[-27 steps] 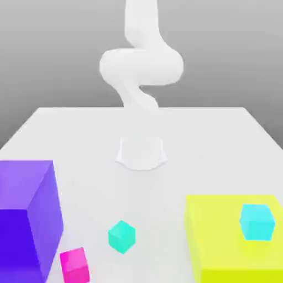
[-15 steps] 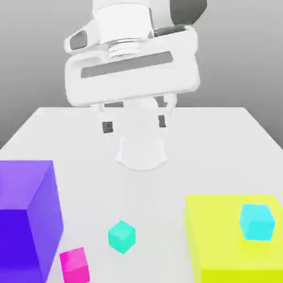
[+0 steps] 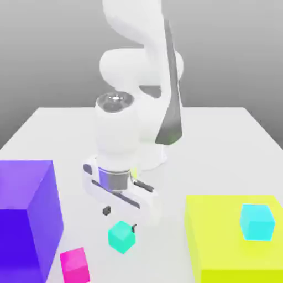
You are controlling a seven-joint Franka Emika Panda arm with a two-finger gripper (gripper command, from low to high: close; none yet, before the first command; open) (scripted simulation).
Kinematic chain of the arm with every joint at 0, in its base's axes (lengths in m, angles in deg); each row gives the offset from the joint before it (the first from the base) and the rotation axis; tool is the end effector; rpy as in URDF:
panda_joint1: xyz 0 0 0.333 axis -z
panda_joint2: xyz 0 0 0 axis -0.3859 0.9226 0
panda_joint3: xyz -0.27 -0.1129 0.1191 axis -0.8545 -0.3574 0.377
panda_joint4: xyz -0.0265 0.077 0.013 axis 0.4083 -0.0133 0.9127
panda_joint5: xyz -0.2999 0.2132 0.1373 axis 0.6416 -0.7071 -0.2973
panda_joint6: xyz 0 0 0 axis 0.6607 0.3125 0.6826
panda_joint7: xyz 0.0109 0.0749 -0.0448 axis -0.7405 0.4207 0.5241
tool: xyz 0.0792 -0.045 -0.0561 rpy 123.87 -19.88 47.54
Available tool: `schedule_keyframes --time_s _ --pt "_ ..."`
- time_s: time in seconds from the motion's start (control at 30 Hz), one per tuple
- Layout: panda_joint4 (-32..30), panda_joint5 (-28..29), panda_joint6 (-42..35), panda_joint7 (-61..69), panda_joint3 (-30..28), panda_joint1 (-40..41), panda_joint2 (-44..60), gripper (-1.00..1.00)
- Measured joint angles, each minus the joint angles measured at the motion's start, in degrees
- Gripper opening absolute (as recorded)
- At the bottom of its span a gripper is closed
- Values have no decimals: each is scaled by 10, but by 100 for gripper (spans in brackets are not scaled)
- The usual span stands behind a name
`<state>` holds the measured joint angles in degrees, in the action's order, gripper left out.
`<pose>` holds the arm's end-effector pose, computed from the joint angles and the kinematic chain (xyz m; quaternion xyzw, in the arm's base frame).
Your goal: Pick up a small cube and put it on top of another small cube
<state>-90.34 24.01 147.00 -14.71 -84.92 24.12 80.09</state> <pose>0.3904 -0.0480 0.1582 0.7419 -0.6705 0.0043 0.0007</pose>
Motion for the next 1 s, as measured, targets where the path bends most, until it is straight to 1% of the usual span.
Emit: schedule_keyframes --time_s 0.1,0.13,0.37,0.53,0.67,1.0 --pt "8 -12 37 8 19 16 47 0" --pt "10 -14 48 9 26 22 61 -100" --pt "11 -13 50 8 27 24 63 -100" --pt "-1 7 -4 -6 5 7 -5 -100" --pt "-13 20 -51 -20 3 8 -62 -100" --pt "37 11 -101 -212 -23 2 -55 -100"
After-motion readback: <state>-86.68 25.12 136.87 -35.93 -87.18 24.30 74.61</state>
